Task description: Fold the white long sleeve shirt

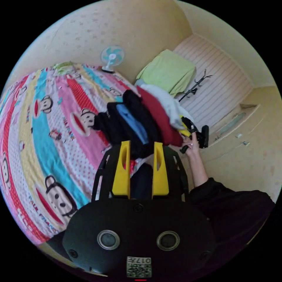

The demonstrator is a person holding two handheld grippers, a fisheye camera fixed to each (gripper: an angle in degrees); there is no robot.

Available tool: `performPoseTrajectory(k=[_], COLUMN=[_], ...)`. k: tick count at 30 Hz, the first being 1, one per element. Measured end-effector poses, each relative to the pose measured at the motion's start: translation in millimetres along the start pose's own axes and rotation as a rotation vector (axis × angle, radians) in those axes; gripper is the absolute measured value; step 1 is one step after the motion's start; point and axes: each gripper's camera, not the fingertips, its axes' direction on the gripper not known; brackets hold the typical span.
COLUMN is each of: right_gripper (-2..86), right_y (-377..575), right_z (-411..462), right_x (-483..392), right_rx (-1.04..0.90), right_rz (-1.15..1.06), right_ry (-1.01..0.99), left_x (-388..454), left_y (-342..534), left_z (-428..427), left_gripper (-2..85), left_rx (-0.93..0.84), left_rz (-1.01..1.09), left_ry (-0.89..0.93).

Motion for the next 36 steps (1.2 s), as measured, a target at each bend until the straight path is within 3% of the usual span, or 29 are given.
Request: performPoseTrajectory(k=[2,5,7,10,15,18,22,27,32,34,36], right_gripper=[18.6,19.6,19.8,20.0,21.5,23.5,27.1,28.0,27.0,26.7,26.5], right_y=[89.7,177.8,225.0,291.5,393.8,402.4,355.9,362.7,437.7,466.7,473.1], right_z=[-8.5,18.6,53.0,154.3,327.8,397.2,451.9,534.3,652.0,683.5,693.3], right_x=[11.0,-33.7,-75.5,-157.0,-261.8,-328.9,-380.6,-367.0,-262.0,-231.1,-230.7], right_rx=[0.124,0.037,-0.004,-0.239,-0.55,-0.414,-0.202,-0.203,-0.361,-0.444,-0.466], right_rz=[-0.01,-0.155,-0.276,-0.547,-0.727,-0.833,-0.718,-0.647,-0.553,-0.551,-0.552], right_ry=[0.051,0.268,0.343,0.255,-0.038,0.048,0.064,0.219,0.423,0.447,0.466], left_x=[-41.3,-110.4,-149.6,-175.8,-201.4,-195.9,-196.1,-236.6,-284.9,-323.1,-313.1], left_y=[38.5,111.7,166.4,209.5,185.6,147.1,87.5,49.5,64.2,78.3,85.6], left_z=[10.2,-18.6,-56.8,-89.5,-69.5,-87.7,-120.1,-103.0,-47.7,5.7,6.3], left_gripper=[11.5,12.3,13.2,13.6,16.5,20.1,21.1,21.6,20.9,20.2,20.1], left_rx=[-0.089,-0.085,-0.038,0.025,-0.047,0.121,0.29,0.282,0.238,0.062,0.133], left_rz=[-0.112,-0.351,-0.516,-0.641,-0.589,-0.529,-0.458,-0.494,-0.536,-0.569,-0.525], left_ry=[-0.052,-0.142,-0.301,-0.458,-0.394,-0.473,-0.668,-0.736,-0.793,-0.839,-0.892])
